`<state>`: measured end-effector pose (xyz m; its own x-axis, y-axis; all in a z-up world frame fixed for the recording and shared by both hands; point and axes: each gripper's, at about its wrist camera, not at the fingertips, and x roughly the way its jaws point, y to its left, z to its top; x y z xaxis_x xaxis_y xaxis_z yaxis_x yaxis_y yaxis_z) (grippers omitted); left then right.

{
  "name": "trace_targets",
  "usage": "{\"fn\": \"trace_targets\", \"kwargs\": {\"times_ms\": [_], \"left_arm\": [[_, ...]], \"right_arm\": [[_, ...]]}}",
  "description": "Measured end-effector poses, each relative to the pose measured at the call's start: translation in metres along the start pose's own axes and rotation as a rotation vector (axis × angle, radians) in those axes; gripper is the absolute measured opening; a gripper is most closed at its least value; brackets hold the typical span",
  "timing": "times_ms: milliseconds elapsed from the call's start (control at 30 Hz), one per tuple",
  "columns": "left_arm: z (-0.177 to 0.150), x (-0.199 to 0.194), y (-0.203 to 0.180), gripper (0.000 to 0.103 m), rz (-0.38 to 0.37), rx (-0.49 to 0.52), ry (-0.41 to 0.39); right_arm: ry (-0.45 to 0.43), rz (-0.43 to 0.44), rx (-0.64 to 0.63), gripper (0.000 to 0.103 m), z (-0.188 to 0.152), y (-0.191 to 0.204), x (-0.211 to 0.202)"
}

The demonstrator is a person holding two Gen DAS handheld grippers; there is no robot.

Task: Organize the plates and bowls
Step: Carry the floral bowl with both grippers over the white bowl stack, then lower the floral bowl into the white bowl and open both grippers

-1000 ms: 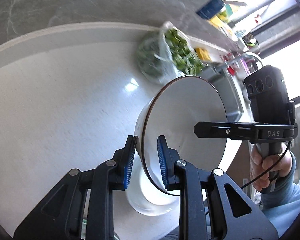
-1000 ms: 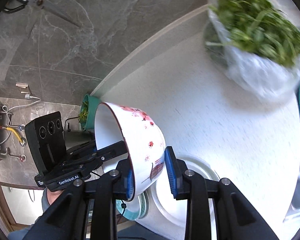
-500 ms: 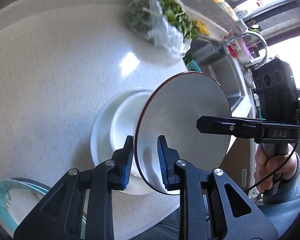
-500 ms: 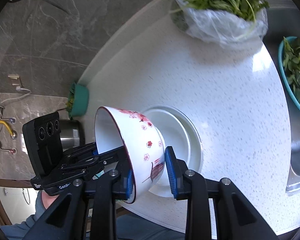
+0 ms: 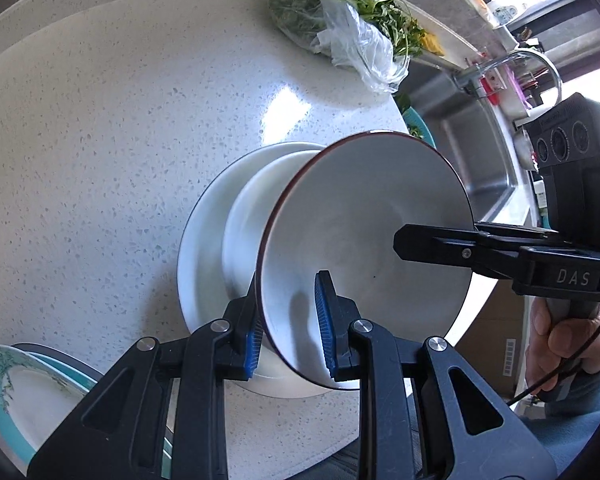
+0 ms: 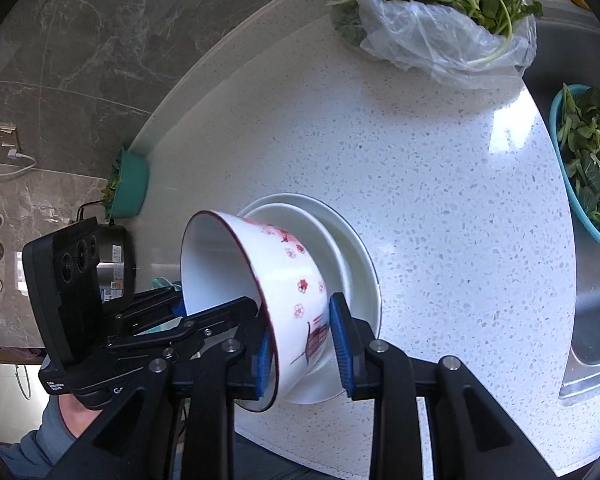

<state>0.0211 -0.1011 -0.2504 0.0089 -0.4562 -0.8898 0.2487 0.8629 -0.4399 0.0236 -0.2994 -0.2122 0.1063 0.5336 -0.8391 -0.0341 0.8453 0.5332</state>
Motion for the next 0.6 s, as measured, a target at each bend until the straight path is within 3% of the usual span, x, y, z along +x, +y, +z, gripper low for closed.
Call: {"fn": "trace_targets", "kwargs": {"times_ms": [300,600], "left_arm": [[0.005,0.000,-0.003,0.021,0.022,0.020,-0.005],[0.007,0.001,0.000,0.021,0.016,0.012,-0.019]], "right_arm": [[0.013,-0.089,-0.098,0.028,-0.001,0.014,0.007],[0.017,-0.085,-0.103,0.029,0.000,0.016,0.009]]}}
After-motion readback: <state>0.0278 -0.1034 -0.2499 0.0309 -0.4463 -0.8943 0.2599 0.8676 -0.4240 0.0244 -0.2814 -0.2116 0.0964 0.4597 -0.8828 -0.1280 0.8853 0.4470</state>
